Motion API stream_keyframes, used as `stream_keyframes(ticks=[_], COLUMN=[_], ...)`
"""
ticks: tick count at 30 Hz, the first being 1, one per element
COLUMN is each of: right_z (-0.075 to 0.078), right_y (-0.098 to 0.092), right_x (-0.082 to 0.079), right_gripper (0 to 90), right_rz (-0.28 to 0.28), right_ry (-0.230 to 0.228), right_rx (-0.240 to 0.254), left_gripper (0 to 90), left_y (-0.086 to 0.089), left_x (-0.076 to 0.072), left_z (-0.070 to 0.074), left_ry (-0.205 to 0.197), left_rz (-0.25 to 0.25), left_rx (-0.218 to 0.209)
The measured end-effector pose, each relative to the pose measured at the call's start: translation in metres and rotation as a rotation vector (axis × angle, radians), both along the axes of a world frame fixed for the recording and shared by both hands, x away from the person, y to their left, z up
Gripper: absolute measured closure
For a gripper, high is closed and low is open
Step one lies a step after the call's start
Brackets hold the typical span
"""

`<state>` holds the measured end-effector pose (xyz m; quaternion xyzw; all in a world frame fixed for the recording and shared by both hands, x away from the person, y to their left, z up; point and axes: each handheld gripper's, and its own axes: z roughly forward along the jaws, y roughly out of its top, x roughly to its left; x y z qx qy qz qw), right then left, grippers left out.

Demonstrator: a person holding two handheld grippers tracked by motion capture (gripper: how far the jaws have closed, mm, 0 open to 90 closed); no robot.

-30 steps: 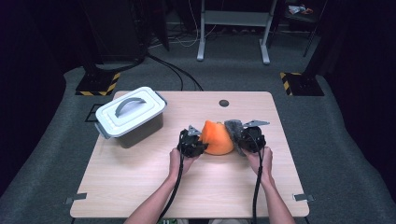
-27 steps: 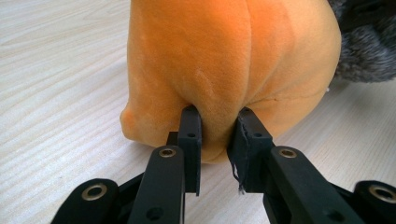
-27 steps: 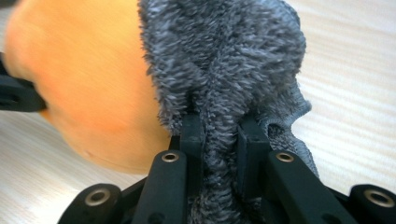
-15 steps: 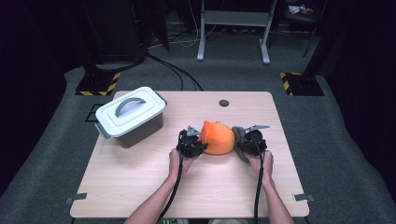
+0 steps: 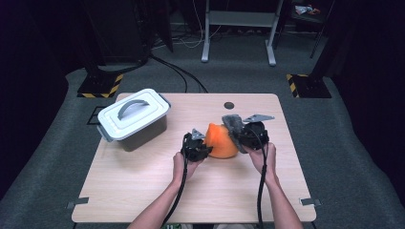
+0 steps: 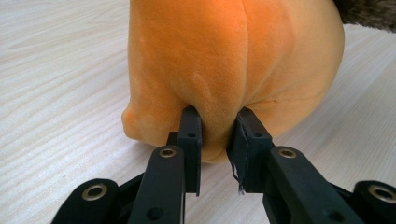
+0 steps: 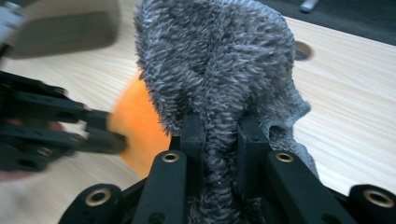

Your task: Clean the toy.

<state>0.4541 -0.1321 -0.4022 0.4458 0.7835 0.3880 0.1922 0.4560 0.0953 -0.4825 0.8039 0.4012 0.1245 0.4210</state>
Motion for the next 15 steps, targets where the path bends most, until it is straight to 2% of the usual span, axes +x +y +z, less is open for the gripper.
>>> stream_keyframes(ticks=[5,9,12,13,15], right_z=[-0.001,-0.003,-0.003,-0.004,-0.005], right_y=[0.024,0.032,0.035,0.036,0.039], right_x=[0.008,0.011,0.012,0.013,0.012], right_gripper=[76.1,76.1,76.0,76.0,75.9], right_rz=[0.039,0.058,0.061,0.073,0.065], right_ry=[0.011,0.012,0.012,0.007,0.006], right_rx=[-0.015,-0.010,-0.015,-0.032,-0.035], left_gripper=[74.7,74.7,74.7,74.7,74.7], left_y=[0.000,0.001,0.000,-0.001,-0.002], left_x=[0.000,0.000,-0.002,-0.002,-0.002], left_z=[0.000,-0.001,-0.001,-0.001,-0.001], left_ry=[-0.001,0.004,-0.006,-0.009,-0.016], left_rz=[0.000,0.000,-0.006,-0.005,-0.006], left_rx=[-0.005,-0.009,0.007,0.006,0.006])
